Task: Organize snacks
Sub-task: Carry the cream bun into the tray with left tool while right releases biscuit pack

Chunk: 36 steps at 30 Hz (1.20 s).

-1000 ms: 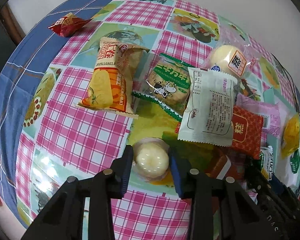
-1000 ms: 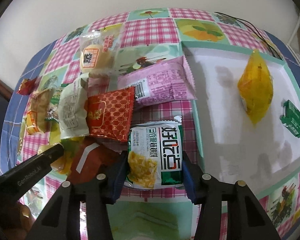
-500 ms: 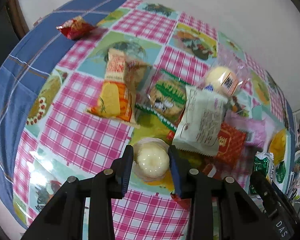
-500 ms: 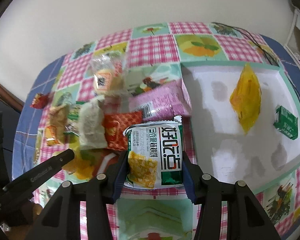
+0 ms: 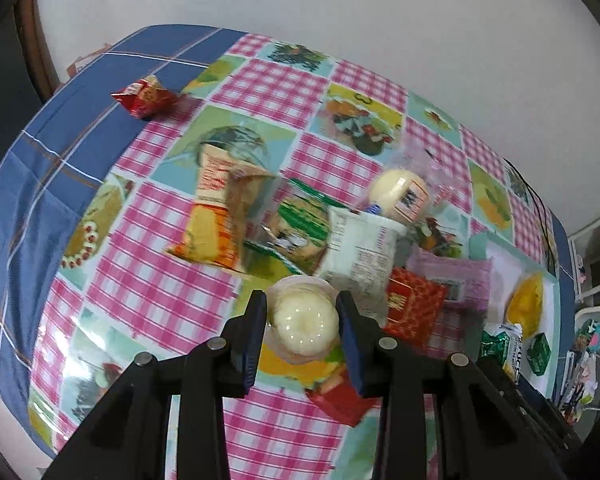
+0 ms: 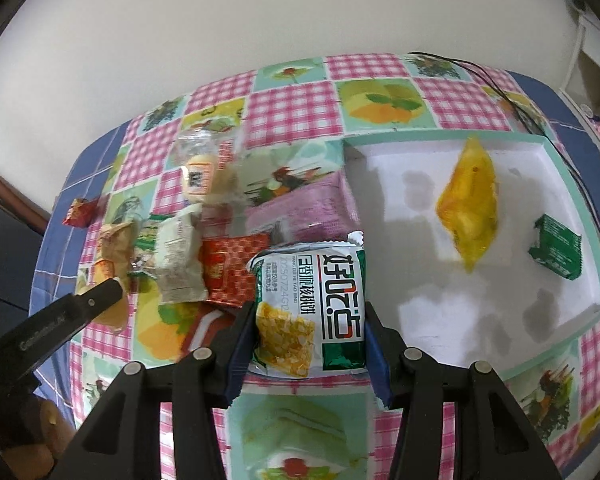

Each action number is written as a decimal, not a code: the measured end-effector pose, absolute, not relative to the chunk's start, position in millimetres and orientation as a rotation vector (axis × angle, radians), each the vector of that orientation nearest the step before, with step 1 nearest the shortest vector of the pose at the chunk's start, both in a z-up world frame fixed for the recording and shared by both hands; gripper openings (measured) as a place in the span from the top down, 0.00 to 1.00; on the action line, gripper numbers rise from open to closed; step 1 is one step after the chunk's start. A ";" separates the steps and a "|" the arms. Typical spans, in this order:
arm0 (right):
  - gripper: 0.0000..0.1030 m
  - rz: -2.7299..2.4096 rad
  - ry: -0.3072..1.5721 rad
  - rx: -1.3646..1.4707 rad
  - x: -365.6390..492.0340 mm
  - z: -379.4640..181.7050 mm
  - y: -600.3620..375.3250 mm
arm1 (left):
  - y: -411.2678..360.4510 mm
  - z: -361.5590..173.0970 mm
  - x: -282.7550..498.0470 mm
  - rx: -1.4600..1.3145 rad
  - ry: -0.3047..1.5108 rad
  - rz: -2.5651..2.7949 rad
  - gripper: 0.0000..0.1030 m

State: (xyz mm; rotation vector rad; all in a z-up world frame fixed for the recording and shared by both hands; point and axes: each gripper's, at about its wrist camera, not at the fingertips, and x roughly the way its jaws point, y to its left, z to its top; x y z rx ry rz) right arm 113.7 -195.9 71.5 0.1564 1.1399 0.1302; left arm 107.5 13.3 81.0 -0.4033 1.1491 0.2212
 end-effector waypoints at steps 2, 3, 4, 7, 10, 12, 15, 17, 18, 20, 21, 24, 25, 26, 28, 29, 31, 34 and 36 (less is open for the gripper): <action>0.49 0.113 1.139 0.164 114.6 71.9 -205.7 | 1.7 81.0 109.3 -0.400 1.152 0.201 0.64; 0.49 0.106 1.137 0.167 114.5 72.4 -209.9 | -2.1 80.6 110.6 -0.397 1.153 0.191 0.64; 0.49 0.097 1.135 0.173 114.3 73.0 -216.6 | -6.8 81.3 111.2 -0.394 1.154 0.182 0.64; 0.49 0.072 1.134 0.190 114.2 73.4 -233.4 | -28.1 85.1 112.5 -0.373 1.151 0.146 0.64; 0.49 0.033 1.140 0.210 114.2 70.4 -255.3 | -48.9 88.5 111.7 -0.340 1.151 0.112 0.64; 0.49 0.004 1.147 0.227 113.7 67.2 -272.2 | -65.4 88.9 113.2 -0.318 1.154 0.084 0.64; 0.49 -0.038 1.156 0.253 112.9 62.7 -297.3 | -89.3 89.6 113.8 -0.281 1.160 0.051 0.64; 0.49 -0.069 1.162 0.272 112.6 60.2 -314.7 | -104.6 89.9 113.9 -0.255 1.162 0.026 0.64; 0.49 -0.080 1.165 0.279 112.6 59.3 -321.5 | -113.3 90.1 113.9 -0.241 1.163 0.011 0.64; 0.49 -0.106 1.169 0.295 111.7 57.2 -336.2 | -131.0 89.9 114.0 -0.207 1.165 -0.016 0.64; 0.49 -0.115 1.171 0.301 111.2 56.7 -341.7 | -137.5 89.8 113.6 -0.193 1.166 -0.027 0.64; 0.49 -0.142 1.170 0.321 107.8 55.4 -359.0 | -160.1 86.7 111.8 -0.150 1.172 -0.070 0.64; 0.49 -0.150 1.170 0.326 106.7 55.0 -363.7 | -165.9 85.7 111.5 -0.136 1.173 -0.082 0.64; 0.49 -0.161 1.171 0.331 105.6 54.2 -369.5 | -173.9 84.6 110.7 -0.115 1.173 -0.099 0.64; 0.49 -0.173 1.173 0.334 104.0 52.3 -376.1 | -184.0 82.0 110.2 -0.086 1.176 -0.115 0.64; 0.49 -0.177 1.174 0.337 103.1 51.2 -379.2 | -188.7 80.3 110.1 -0.068 1.177 -0.121 0.64; 0.49 -0.184 1.177 0.345 102.5 48.7 -383.7 | -195.4 77.5 109.6 -0.039 1.177 -0.131 0.64; 0.49 -0.185 1.178 0.352 103.2 45.3 -385.0 | -203.5 72.0 109.5 -0.011 1.181 -0.151 0.64; 0.49 -0.169 1.171 0.351 104.6 42.8 -383.1 | -208.6 67.2 109.8 0.004 1.186 -0.161 0.64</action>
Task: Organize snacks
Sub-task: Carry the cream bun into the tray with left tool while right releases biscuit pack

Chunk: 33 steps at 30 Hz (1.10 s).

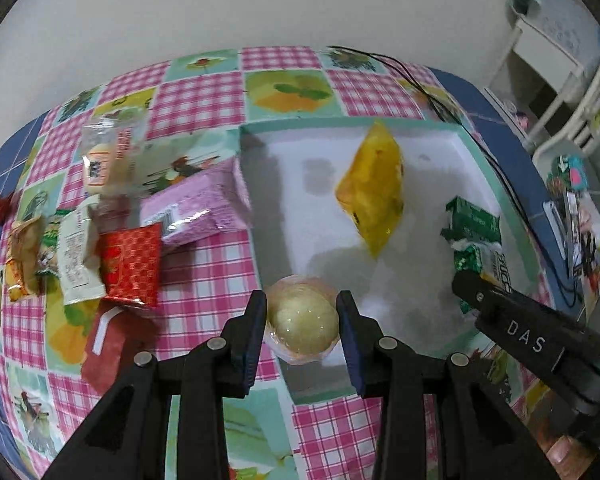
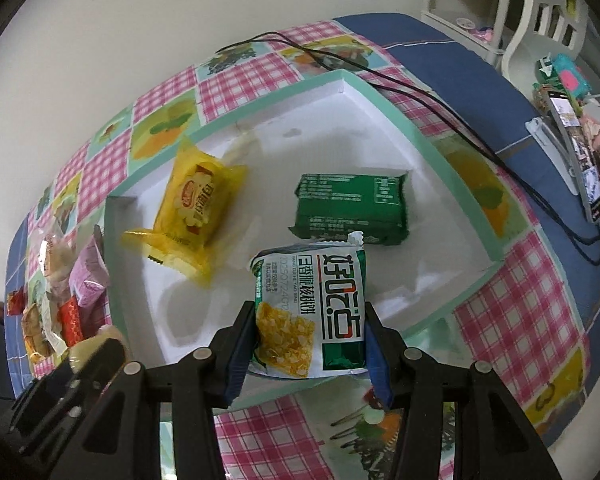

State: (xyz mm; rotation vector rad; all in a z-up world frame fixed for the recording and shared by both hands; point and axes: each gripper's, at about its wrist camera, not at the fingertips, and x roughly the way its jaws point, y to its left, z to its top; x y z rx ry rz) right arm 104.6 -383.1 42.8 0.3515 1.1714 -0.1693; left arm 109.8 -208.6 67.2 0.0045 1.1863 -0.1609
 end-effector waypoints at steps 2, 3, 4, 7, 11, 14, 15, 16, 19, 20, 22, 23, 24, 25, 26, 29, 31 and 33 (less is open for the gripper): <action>0.49 -0.161 1.171 0.347 106.9 39.3 -380.2 | -212.6 63.2 110.1 0.019 1.193 -0.171 0.64; 0.49 -0.161 1.172 0.346 107.0 38.5 -379.9 | -213.5 63.2 110.4 0.023 1.195 -0.176 0.64; 0.49 -0.160 1.173 0.343 106.7 37.9 -379.3 | -214.3 63.5 110.4 0.026 1.194 -0.181 0.64; 0.48 -0.161 1.164 0.343 106.2 39.8 -379.5 | -213.8 69.2 109.3 0.018 1.172 -0.192 0.64; 0.48 -0.163 1.153 0.346 105.0 43.0 -380.1 | -211.8 76.0 108.9 0.016 1.156 -0.200 0.64; 0.48 -0.164 1.152 0.341 104.3 43.5 -378.9 | -206.9 76.9 110.8 0.003 1.161 -0.189 0.63; 0.48 -0.165 1.153 0.340 104.1 43.3 -378.6 | -203.7 76.6 111.0 -0.005 1.167 -0.180 0.62; 0.48 -0.166 1.154 0.340 104.3 43.1 -378.8 | -200.2 75.9 111.7 -0.014 1.173 -0.168 0.60; 0.46 -0.163 1.168 0.337 105.6 40.2 -377.5 | -189.5 75.6 114.0 -0.044 1.183 -0.137 0.54; 0.43 -0.163 1.170 0.331 106.2 39.2 -376.5 | -184.9 75.7 115.0 -0.054 1.186 -0.124 0.52; 0.37 -0.165 1.173 0.314 106.9 38.3 -374.1 | -179.3 75.6 116.3 -0.056 1.191 -0.103 0.47; 0.34 -0.160 1.176 0.305 107.4 37.6 -372.3 | -176.2 75.3 116.9 -0.056 1.194 -0.092 0.45; 0.33 -0.158 1.177 0.298 107.6 36.9 -371.0 | -173.9 75.3 116.8 -0.058 1.195 -0.083 0.44; 0.31 -0.157 1.180 0.289 108.2 35.9 -370.2 | -171.1 74.9 117.4 -0.062 1.197 -0.075 0.38; 0.28 -0.159 1.186 0.278 108.5 34.5 -368.9 | -168.3 74.4 118.2 -0.067 1.199 -0.066 0.33; 0.20 -0.165 1.210 0.240 109.6 28.7 -364.3 | -162.6 73.9 119.7 -0.069 1.198 -0.041 0.25; 0.19 -0.168 1.221 0.221 110.0 26.9 -361.6 | -158.0 74.5 120.4 -0.058 1.188 -0.015 0.15; 0.12 -0.175 1.225 0.196 109.8 26.1 -358.9 | -153.3 74.9 121.3 -0.043 1.176 0.013 0.12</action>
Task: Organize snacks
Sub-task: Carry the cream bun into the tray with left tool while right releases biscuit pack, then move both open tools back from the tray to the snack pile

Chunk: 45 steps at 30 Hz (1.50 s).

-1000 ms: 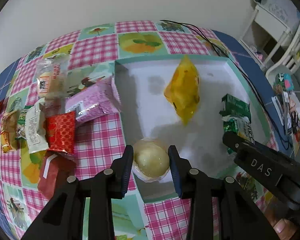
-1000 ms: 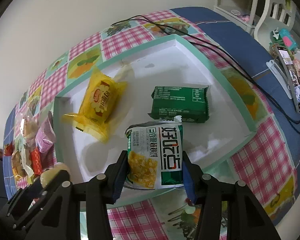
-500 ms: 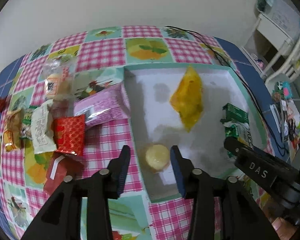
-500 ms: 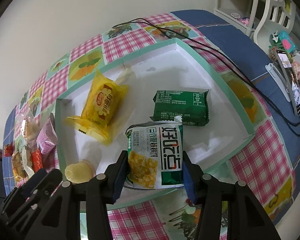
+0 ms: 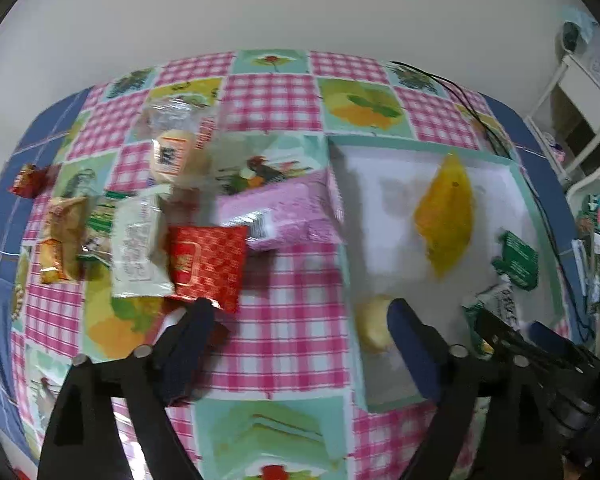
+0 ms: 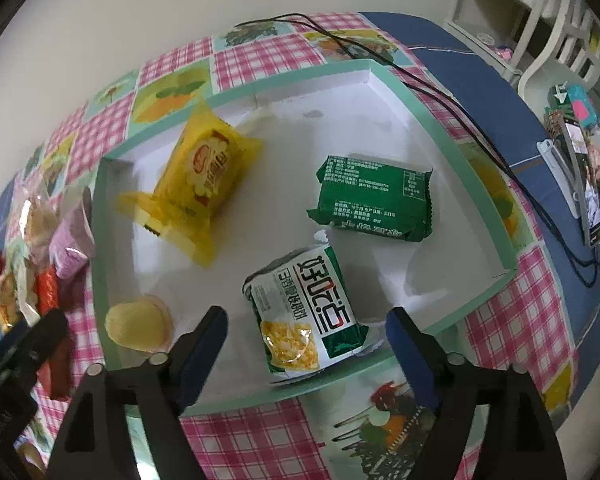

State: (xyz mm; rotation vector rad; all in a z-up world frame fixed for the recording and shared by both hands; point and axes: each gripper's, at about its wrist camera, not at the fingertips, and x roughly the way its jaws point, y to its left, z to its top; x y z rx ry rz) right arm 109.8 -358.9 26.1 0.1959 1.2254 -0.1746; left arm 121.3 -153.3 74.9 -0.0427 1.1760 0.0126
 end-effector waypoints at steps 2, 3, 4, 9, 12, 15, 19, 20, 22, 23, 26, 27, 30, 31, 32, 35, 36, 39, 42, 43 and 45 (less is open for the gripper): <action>0.00 -0.177 1.222 0.180 109.4 26.6 -356.3 | -146.8 75.0 121.8 -0.041 1.168 0.040 0.07; 0.00 -0.176 1.220 0.177 109.3 27.1 -355.5 | -143.5 75.1 122.1 -0.044 1.166 0.050 0.07; 0.00 -0.174 1.217 0.175 108.9 27.9 -354.6 | -140.6 75.0 122.1 -0.045 1.165 0.061 0.06; 0.00 -0.180 1.212 0.156 106.7 32.2 -348.5 | -124.2 74.1 121.7 -0.019 1.167 0.138 0.04; 0.00 -0.178 1.199 0.142 104.9 38.5 -341.6 | -113.8 75.7 121.1 -0.019 1.164 0.166 0.03; 0.00 -0.152 1.179 0.124 102.3 47.8 -327.9 | -104.7 77.9 120.5 -0.027 1.170 0.168 0.03; 0.00 -0.111 1.162 0.095 99.3 57.0 -302.4 | -92.2 76.9 119.7 0.004 1.192 0.168 0.03; 0.00 -0.098 1.160 0.089 99.1 58.2 -295.9 | -86.6 75.6 119.1 0.012 1.201 0.173 0.03; 0.00 -0.074 1.156 0.078 98.4 60.0 -284.0 | -75.9 73.7 118.0 0.014 1.214 0.191 0.03; 0.00 -0.059 1.155 0.067 97.7 60.7 -275.1 | -68.9 72.8 117.2 0.010 1.221 0.202 0.03; 0.00 -0.035 1.157 0.046 96.4 60.7 -256.7 | -48.7 73.7 115.1 -0.016 1.225 0.234 0.03; 0.00 -0.024 1.157 0.039 95.8 61.0 -248.6 | -43.3 74.4 114.4 -0.025 1.225 0.241 0.03; 0.00 0.004 1.157 0.031 94.1 63.0 -228.7 | -23.2 75.5 111.2 -0.061 1.225 0.265 0.03; 0.00 0.013 1.156 0.030 93.4 63.3 -223.5 | -17.2 75.4 110.2 -0.072 1.227 0.271 0.03; 0.00 0.025 1.154 0.028 93.1 63.8 -216.1 | -10.7 75.1 108.2 -0.083 1.229 0.280 0.03; 0.00 0.048 1.155 0.028 92.3 64.0 -199.6 | 10.9 74.4 102.5 -0.117 1.238 0.318 0.03; 0.00 0.054 1.156 0.029 92.1 63.6 -195.2 | 15.5 74.9 100.4 -0.125 1.237 0.326 0.03; 0.00 0.081 1.163 0.025 91.4 61.1 -179.7 | 29.5 77.3 94.8 -0.148 1.230 0.349 0.03; 0.00 0.102 1.171 0.017 91.2 57.5 -164.4 | 40.1 78.5 92.1 -0.159 1.225 0.362 0.03; 0.00 0.108 1.175 0.015 91.4 56.0 -160.5 | 41.3 78.6 92.0 -0.160 1.227 0.365 0.03; 0.00 0.121 1.184 0.014 91.9 52.2 -152.1 | 44.6 75.6 92.0 -0.164 1.236 0.368 0.03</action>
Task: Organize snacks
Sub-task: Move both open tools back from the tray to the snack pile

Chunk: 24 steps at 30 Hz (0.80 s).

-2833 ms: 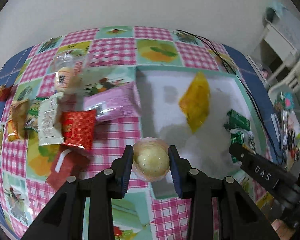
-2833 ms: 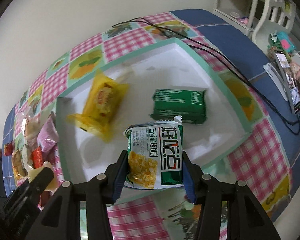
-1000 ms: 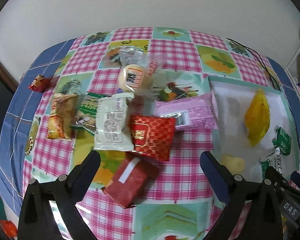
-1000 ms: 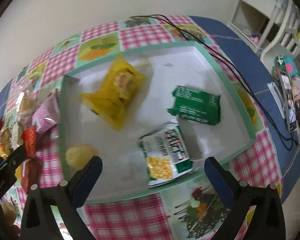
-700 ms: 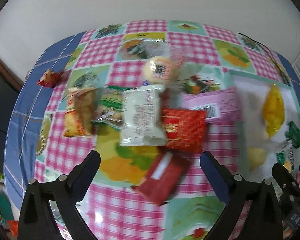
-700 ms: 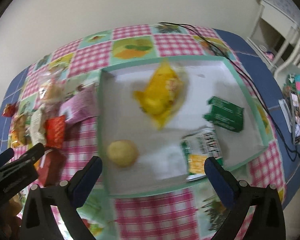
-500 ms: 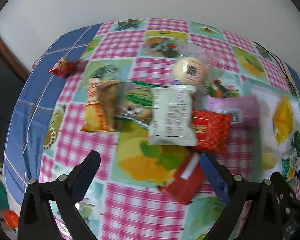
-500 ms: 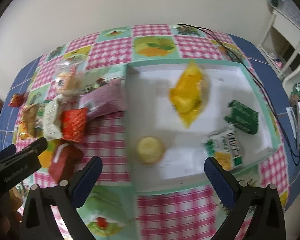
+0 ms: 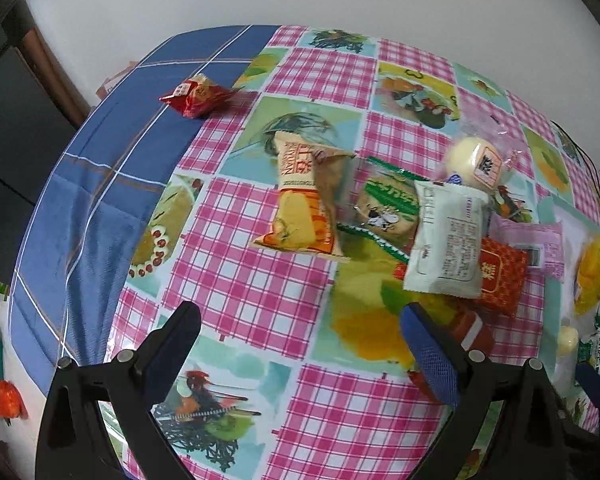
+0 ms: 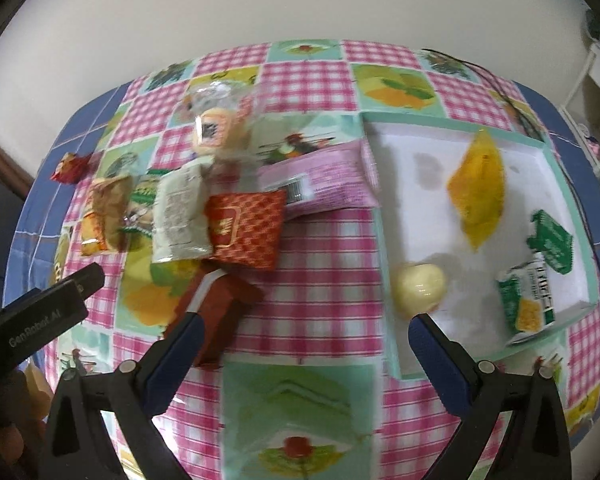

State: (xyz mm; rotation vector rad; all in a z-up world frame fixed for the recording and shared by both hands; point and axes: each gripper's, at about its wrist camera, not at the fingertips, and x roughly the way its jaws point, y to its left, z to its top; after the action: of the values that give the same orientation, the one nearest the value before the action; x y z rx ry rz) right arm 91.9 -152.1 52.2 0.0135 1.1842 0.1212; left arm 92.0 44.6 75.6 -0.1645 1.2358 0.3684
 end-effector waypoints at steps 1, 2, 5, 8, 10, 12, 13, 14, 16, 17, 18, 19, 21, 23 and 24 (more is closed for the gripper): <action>0.00 0.126 1.188 0.015 92.3 50.3 -148.4 | 46.9 72.8 93.7 -0.165 1.243 0.367 0.03; 0.00 0.132 1.192 0.018 91.9 48.3 -144.9 | 47.6 68.8 94.0 -0.167 1.253 0.366 0.03; 0.00 0.149 1.211 0.036 95.0 38.2 -135.4 | 48.4 57.8 96.4 -0.165 1.286 0.367 0.03; 0.00 0.146 1.235 0.038 96.9 27.3 -127.0 | 55.9 48.5 96.1 -0.193 1.308 0.381 0.03; 0.00 0.154 1.248 0.054 98.9 21.0 -123.0 | 59.8 44.7 94.9 -0.204 1.311 0.389 0.03; 0.00 0.158 1.254 0.055 100.0 16.3 -117.6 | 64.9 40.0 94.6 -0.211 1.323 0.400 0.03; 0.00 0.159 1.254 0.050 100.3 14.7 -114.9 | 68.1 38.1 93.8 -0.215 1.328 0.403 0.03; 0.00 0.161 1.255 0.047 100.5 13.0 -111.9 | 70.4 36.0 93.1 -0.219 1.332 0.407 0.03; 0.00 0.171 1.259 0.050 100.9 9.2 -105.6 | 75.4 32.3 91.7 -0.227 1.339 0.412 0.03; 0.00 0.177 1.260 0.051 100.7 7.8 -102.0 | 77.7 30.5 91.0 -0.229 1.343 0.414 0.03; 0.00 0.180 1.262 0.051 100.8 6.4 -99.1 | 79.6 29.4 90.7 -0.230 1.346 0.415 0.03; 0.00 0.184 1.264 0.045 100.7 4.6 -95.4 | 81.6 28.4 89.9 -0.232 1.349 0.417 0.03; 0.00 0.189 1.266 0.035 100.2 1.6 -89.5 | 84.3 27.2 88.6 -0.235 1.350 0.422 0.03; 0.00 0.191 1.271 0.026 99.9 -1.8 -83.7 | 84.7 25.6 87.2 -0.239 1.350 0.426 0.03; 0.00 0.190 1.272 0.021 99.6 -3.3 -81.8 | 87.4 24.6 87.0 -0.242 1.351 0.426 0.03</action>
State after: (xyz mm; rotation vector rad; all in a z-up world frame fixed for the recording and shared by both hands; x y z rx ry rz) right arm 99.6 -81.8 -3.3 0.0213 1.2722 0.1898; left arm 87.0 87.4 24.6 -0.2418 1.3506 0.4263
